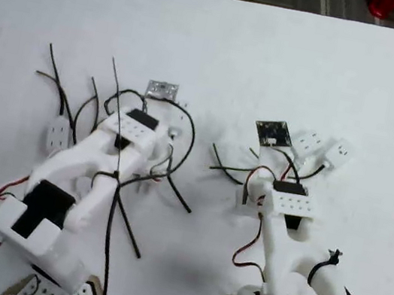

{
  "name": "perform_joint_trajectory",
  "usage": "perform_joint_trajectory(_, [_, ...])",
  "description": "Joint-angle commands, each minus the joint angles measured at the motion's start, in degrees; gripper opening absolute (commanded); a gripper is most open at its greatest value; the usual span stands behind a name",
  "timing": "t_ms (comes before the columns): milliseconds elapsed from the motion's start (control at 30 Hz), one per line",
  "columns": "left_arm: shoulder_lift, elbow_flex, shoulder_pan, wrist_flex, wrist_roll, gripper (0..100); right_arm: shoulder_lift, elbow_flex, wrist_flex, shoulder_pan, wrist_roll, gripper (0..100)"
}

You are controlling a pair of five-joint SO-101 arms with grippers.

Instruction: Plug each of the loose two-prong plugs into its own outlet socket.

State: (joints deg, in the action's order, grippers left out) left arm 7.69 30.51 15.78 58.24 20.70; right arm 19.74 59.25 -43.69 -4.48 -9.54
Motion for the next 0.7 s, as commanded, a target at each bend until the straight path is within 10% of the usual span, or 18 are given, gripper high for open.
perform_joint_trajectory(0, [-4.1, -4.3, -0.3, 2.1, 0.1, 2, 2.0, -0.4, -0.2, 0.0, -0.5, 35.4])
perform_joint_trajectory(300, [-34.1, 2.2, -5.8, 0.4, 8.9, 2, 2.0, -0.4, -0.2, 0.1, -0.5, 35.4])
perform_joint_trajectory(667, [-68.0, 30.0, -14.5, -33.8, 28.0, 2, 2.0, -0.4, -0.2, 0.1, -0.5, 35.4])
